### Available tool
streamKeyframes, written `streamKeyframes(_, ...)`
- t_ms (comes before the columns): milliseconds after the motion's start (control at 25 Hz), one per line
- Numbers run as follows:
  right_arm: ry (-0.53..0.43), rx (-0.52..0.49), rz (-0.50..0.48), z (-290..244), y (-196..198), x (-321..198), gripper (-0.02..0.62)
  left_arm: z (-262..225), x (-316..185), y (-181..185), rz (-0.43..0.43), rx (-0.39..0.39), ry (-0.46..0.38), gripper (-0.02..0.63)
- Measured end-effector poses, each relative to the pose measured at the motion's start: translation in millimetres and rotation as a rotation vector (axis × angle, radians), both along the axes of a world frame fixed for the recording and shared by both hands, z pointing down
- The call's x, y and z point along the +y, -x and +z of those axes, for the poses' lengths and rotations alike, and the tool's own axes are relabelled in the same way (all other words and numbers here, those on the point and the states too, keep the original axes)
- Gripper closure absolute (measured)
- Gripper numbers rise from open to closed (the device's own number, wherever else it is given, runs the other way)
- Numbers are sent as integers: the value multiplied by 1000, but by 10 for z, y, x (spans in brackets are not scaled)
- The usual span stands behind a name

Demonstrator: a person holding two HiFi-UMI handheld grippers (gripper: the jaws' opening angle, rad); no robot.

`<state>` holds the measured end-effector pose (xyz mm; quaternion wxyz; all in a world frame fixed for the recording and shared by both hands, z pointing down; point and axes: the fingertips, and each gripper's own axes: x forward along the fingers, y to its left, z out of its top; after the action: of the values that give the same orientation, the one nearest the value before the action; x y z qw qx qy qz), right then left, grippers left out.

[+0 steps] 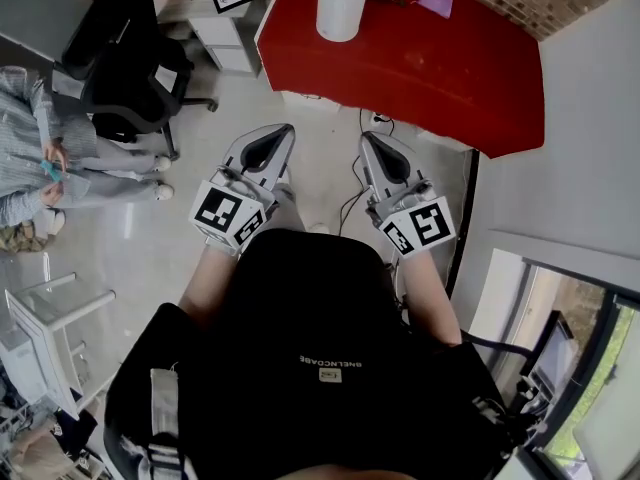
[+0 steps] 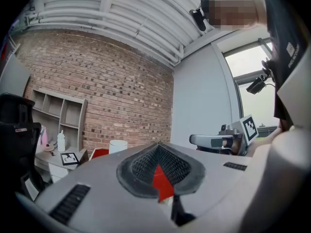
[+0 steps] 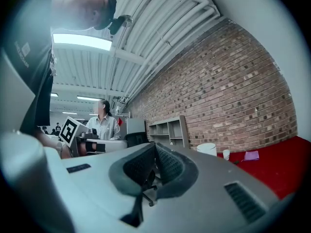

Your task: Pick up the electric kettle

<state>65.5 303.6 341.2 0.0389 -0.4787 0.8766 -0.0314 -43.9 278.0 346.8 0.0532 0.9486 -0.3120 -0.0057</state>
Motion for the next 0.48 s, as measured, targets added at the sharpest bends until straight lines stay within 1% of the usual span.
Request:
streamKeyframes(280, 26, -4, 16, 127, -50, -234, 592, 76, -244, -12, 5, 8, -1, 601)
streamKeyframes(480, 45, 8, 23, 188, -20, -576, 592, 172, -616, 50, 4, 17, 20, 601)
